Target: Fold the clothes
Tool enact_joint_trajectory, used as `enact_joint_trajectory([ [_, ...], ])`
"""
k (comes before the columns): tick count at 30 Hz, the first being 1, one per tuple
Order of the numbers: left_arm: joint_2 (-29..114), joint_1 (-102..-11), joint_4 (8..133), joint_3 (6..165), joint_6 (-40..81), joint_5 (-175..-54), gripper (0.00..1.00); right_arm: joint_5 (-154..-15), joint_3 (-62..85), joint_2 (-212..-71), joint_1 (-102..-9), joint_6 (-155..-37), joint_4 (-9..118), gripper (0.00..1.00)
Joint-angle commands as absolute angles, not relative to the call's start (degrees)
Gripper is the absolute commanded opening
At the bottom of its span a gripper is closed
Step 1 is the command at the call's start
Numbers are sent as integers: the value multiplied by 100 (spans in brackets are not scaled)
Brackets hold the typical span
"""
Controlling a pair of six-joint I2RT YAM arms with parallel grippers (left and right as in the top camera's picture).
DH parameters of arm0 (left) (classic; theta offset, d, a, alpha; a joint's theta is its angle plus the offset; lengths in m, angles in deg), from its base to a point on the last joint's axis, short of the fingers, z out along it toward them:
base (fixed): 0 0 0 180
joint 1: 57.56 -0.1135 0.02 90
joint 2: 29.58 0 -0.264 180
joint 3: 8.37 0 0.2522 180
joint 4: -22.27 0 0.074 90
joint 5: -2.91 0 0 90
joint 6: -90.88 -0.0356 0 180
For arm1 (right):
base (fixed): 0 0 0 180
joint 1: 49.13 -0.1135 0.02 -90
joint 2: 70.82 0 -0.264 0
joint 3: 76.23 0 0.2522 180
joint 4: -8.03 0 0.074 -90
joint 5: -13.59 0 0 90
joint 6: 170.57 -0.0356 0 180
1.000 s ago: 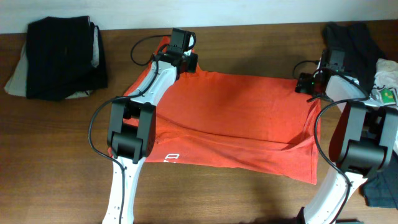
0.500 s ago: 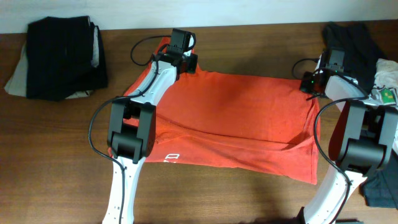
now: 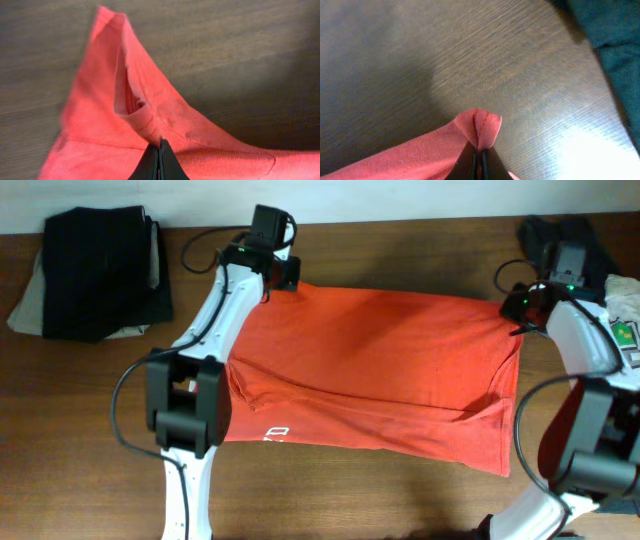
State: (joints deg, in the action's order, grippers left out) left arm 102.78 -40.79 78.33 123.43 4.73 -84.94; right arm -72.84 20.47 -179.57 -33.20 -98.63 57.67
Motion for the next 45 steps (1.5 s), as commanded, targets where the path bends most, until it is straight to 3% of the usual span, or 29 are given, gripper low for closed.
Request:
enact_joint_trajectory([
  [1, 9683, -4109, 8323, 12407, 384, -8422, 1, -7139, 2112, -17402, -3259, -10386, 6263, 4],
  [14, 9172, -4251, 11066, 12404, 408, -8393, 1, -7775, 2110, -16486, -3261, -10508, 9000, 4],
  [21, 9180, -4559, 11800, 12223, 710, -7672, 1, -7821, 1765, -16482, -3388, -10508, 9581, 4],
  [30, 9180, -4990, 11619, 10735, 817, -7893, 1, -7983, 1269, -16460, -3449, -10851, 9625, 4],
  [36, 9180, -4997, 11232, 9810, 858, -7893, 1, -7957, 136, -15848, -3449, -11439, 8943, 4],
  [45, 9180, -4975, 11121, 9629, 858, -8376, 1, -7900, -338, -14862, -3449, -11678, 8711, 4],
])
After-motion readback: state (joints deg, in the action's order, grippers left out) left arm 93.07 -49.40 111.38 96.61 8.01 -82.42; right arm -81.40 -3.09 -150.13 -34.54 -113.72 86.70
